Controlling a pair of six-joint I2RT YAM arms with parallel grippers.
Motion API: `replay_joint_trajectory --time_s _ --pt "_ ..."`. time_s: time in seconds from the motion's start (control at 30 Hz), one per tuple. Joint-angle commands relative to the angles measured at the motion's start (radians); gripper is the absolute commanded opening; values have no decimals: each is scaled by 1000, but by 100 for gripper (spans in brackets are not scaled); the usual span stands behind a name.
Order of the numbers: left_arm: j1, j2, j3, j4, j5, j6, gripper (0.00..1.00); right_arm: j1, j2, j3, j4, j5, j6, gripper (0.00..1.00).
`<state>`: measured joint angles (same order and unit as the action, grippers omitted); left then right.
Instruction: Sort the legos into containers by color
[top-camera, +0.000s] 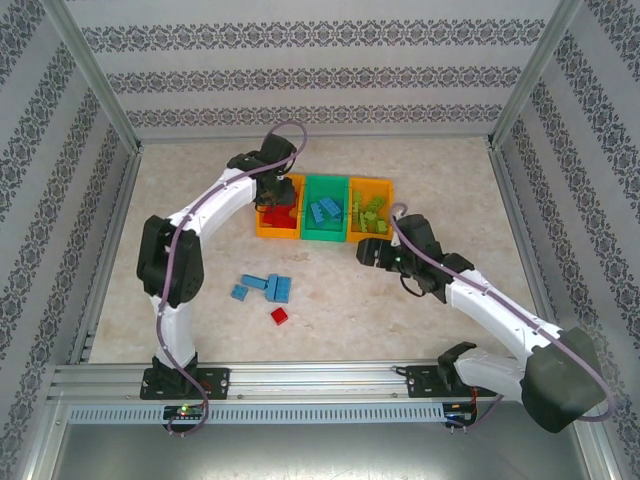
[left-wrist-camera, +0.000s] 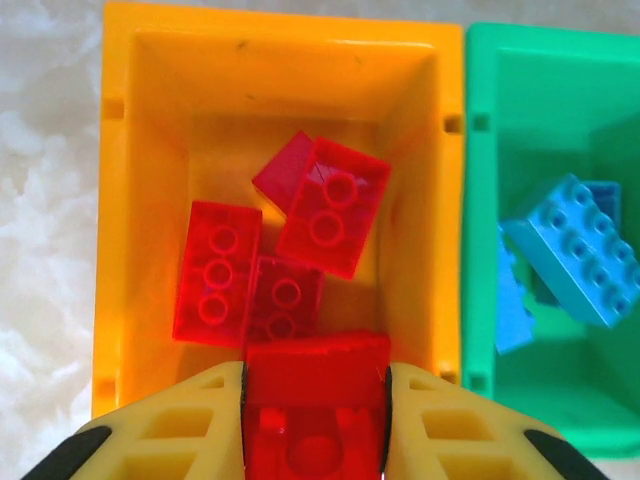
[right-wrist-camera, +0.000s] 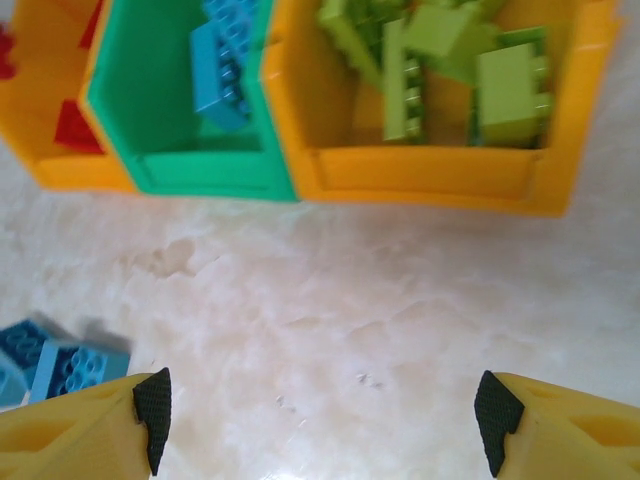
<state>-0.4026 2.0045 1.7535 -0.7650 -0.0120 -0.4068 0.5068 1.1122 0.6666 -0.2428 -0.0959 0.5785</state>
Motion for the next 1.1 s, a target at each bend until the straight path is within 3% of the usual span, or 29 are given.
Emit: replay_joint_trajectory --time_s 0.0,0.17,0.3,0.47,0.83,1.07 --pt "26 47 85 -74 -39 33 31 85 4 -12 22 63 -41 82" --pt "37 82 125 -69 -74 38 38 259 105 9 94 146 34 82" --pt "37 89 131 -74 -75 27 53 389 289 136 80 198 25 81" --pt "37 24 72 -57 -68 12 69 477 479 289 52 189 1 79" --pt "38 -313 -270 32 -87 -24 86 498 663 391 40 144 63 75" --pt "42 -438 -438 42 -101 -51 87 512 720 445 34 121 63 74"
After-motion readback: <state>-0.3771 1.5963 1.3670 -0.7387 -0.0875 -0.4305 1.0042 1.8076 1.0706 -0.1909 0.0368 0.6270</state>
